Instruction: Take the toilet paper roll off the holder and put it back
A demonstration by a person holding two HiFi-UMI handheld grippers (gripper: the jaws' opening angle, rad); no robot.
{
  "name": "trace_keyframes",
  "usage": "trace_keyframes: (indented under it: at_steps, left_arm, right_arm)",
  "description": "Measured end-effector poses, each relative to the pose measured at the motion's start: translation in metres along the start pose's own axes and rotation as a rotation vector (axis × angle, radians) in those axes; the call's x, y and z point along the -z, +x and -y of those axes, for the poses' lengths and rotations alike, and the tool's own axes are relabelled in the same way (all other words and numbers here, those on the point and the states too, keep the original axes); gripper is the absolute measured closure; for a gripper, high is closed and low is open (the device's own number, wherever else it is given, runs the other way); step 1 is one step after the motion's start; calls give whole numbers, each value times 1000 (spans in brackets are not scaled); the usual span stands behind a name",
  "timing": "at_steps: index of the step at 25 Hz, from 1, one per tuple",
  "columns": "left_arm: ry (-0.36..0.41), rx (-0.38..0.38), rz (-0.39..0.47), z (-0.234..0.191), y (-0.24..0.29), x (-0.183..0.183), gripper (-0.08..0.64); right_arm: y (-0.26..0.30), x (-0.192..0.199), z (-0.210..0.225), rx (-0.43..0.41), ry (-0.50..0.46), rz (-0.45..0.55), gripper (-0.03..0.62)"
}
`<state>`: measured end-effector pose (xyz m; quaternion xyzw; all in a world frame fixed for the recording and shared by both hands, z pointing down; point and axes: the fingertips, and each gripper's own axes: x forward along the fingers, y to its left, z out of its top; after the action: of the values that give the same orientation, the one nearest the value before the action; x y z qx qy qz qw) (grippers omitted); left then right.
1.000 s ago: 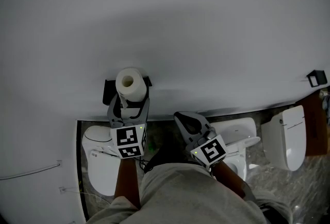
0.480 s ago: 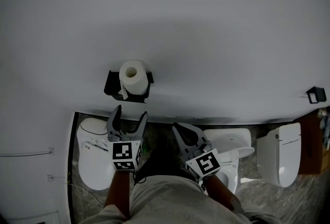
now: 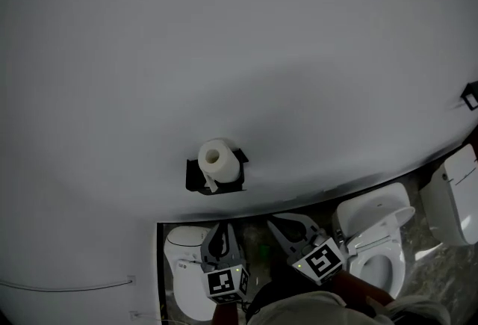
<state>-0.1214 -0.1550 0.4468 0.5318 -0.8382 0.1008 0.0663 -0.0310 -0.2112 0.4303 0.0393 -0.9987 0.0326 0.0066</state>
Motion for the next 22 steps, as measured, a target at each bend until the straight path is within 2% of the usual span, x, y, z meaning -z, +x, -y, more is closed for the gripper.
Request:
trace_keyframes:
  at_steps: [5, 12, 16, 22]
  left_arm:
    - [11, 20, 26, -11, -25, 5, 548]
    - [-48, 28, 86, -48, -87, 0, 549]
    - [-89, 7, 163, -81, -130, -15, 549]
    - [-67, 27, 214, -100, -179, -10, 549]
  right_arm:
    - [11, 1, -22, 2, 1, -9, 588]
    - [13, -16, -90, 15, -64, 20, 588]
    - [8, -29, -138, 52, -104, 31, 588]
    - [-6, -46, -183, 113, -156, 56, 588]
